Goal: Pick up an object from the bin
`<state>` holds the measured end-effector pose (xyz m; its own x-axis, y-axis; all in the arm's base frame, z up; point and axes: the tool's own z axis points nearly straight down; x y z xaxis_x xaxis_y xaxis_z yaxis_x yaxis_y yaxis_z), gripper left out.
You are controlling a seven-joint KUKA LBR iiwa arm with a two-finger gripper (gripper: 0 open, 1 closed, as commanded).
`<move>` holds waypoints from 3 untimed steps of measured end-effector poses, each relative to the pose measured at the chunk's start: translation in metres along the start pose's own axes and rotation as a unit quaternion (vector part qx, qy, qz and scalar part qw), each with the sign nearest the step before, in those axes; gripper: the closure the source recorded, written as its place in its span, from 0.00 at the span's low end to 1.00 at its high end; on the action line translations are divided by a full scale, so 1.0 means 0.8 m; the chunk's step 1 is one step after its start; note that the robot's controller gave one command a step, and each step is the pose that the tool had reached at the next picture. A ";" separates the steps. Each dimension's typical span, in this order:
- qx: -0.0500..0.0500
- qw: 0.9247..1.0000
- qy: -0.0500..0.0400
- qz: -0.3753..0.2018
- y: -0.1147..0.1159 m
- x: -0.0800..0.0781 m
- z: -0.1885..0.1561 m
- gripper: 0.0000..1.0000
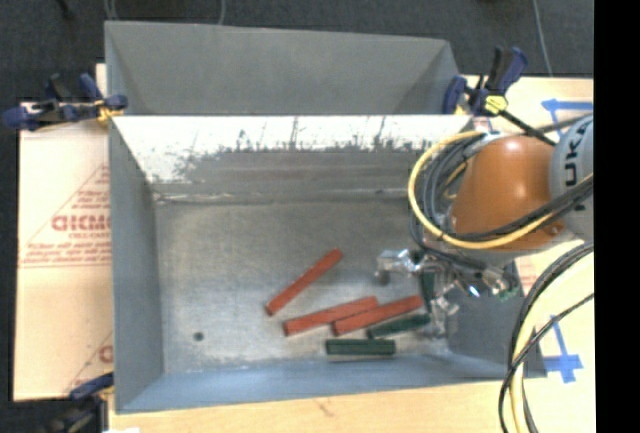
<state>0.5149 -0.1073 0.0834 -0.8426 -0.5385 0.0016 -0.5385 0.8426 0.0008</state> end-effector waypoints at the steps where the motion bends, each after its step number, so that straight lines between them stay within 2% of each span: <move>1: 0.003 1.000 -0.003 -0.001 -0.002 -0.003 -0.005 1.00; 2: 0.004 1.000 -0.005 -0.002 0.004 -0.026 -0.139 1.00; 3: 0.004 0.977 -0.003 -0.211 0.022 0.020 -0.286 1.00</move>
Offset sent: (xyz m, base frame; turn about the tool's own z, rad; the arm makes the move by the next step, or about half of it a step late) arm 0.0000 0.0000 0.0000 0.0000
